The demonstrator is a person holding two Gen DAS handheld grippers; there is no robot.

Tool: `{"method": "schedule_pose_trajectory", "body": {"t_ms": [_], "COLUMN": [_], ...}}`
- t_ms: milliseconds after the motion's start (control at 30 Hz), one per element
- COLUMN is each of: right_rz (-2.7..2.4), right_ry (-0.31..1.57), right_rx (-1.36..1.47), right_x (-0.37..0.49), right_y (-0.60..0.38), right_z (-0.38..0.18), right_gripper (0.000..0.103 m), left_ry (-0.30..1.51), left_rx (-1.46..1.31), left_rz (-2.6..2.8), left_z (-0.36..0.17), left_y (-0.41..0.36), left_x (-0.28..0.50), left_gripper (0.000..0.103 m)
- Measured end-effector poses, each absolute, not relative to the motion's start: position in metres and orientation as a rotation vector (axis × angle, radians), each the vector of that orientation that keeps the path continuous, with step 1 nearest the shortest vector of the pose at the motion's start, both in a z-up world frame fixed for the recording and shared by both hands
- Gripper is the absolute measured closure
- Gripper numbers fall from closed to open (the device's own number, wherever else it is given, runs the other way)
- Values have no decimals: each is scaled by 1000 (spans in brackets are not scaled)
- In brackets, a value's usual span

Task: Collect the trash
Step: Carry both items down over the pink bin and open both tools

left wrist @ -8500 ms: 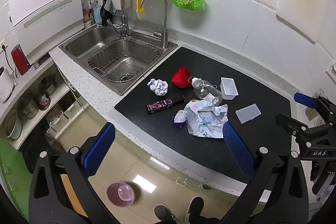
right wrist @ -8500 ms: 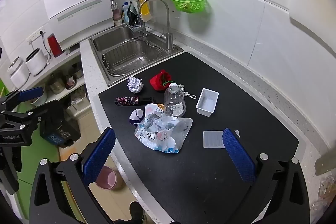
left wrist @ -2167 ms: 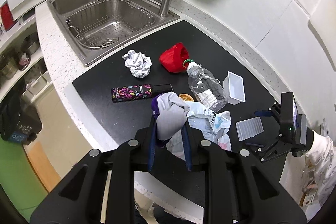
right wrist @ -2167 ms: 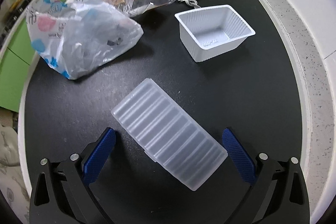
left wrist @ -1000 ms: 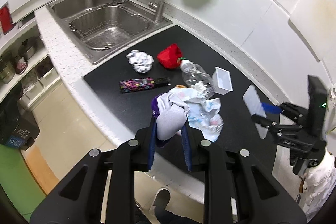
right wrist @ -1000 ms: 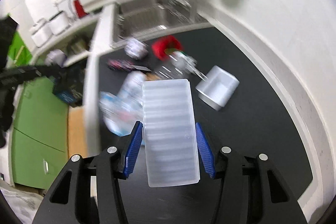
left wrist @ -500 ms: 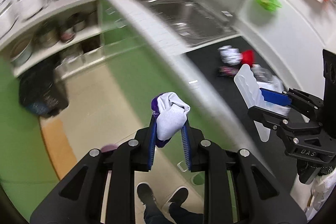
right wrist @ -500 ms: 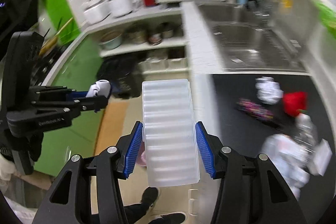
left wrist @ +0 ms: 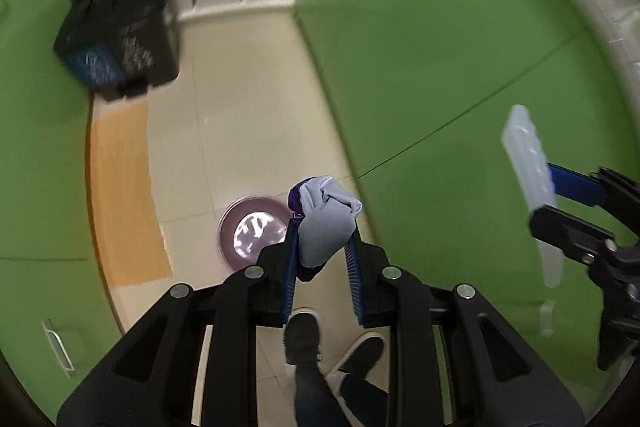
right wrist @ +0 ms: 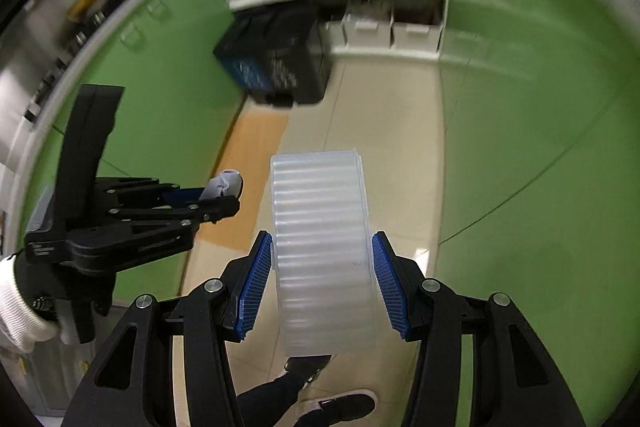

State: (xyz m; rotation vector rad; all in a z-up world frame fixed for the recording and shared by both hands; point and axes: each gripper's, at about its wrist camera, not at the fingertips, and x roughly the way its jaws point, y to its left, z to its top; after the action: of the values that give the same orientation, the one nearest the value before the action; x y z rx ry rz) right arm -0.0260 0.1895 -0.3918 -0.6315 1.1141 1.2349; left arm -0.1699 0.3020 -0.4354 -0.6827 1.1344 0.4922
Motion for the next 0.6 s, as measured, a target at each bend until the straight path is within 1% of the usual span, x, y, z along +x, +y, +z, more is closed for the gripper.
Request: {"method": "schedule_pose_trajectory", "body": {"t_ms": [67, 133, 200, 267, 300, 333, 433, 600], "right_rz": [1234, 1232, 1229, 1232, 1233, 1236, 1250, 1290], "right_ry": [1136, 1155, 1174, 1188, 1196, 1203, 1210, 1229], "right_rx": [-652, -667, -679, -696, -705, -713, -740, -769], "right_x": [-28, -29, -30, -31, -32, -35, -40, -59], "right_y": [196, 200, 203, 203, 204, 205, 210, 234], "right_z": [-427, -457, -484, -508, -518, -528, -547, -568], "right_gripper": [53, 53, 53, 53, 53, 53, 53, 53], "left_ry": [1149, 1147, 1154, 1135, 1123, 1127, 1135, 1097], "left_rx": [-693, -712, -729, -752, -766, -779, -826, -889], "left_rz": [508, 520, 539, 560, 567, 580, 604, 657], "left_z": [-474, -508, -540, -561, -567, -576, -589, -582], "left_y": [310, 316, 323, 327, 328, 329, 334, 349], "left_x": [-174, -178, -183, -191, -194, -198, -212, -242], "left_gripper": [80, 76, 62, 12, 6, 3, 3, 3]}}
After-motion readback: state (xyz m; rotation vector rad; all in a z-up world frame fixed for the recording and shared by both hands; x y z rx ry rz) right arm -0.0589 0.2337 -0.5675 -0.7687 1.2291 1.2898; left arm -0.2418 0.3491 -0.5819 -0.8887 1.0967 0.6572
